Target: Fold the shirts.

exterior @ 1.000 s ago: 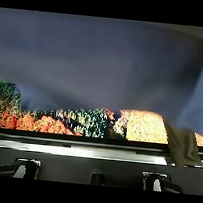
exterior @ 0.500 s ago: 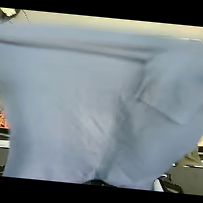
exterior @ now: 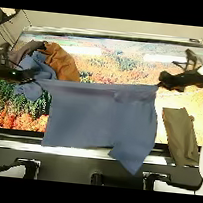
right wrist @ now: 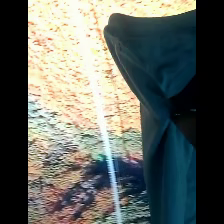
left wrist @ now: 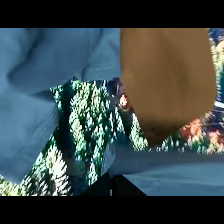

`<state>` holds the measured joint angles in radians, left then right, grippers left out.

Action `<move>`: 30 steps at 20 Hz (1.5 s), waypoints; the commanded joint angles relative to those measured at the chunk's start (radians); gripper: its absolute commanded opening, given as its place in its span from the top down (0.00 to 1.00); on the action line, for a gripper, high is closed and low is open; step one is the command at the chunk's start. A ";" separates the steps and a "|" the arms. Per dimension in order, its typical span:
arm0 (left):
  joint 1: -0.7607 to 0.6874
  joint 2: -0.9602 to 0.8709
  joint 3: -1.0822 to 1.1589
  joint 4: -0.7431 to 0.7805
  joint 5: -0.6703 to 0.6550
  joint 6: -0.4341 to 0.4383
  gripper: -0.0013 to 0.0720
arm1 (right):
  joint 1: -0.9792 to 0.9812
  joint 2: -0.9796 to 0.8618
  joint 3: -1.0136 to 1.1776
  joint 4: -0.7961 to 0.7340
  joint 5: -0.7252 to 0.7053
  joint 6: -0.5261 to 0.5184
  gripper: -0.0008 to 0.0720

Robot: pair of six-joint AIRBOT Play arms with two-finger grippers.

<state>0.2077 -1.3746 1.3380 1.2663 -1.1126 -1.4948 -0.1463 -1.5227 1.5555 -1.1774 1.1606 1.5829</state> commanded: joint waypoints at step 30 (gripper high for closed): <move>-0.009 -0.202 -0.081 -0.034 -0.394 0.108 0.25 | 0.006 -0.061 -0.179 -0.183 0.229 0.047 0.37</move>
<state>0.1860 -1.5822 1.2434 1.2285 -1.4734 -1.3872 -0.1394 -1.5978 1.3540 -1.3518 1.3773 1.6321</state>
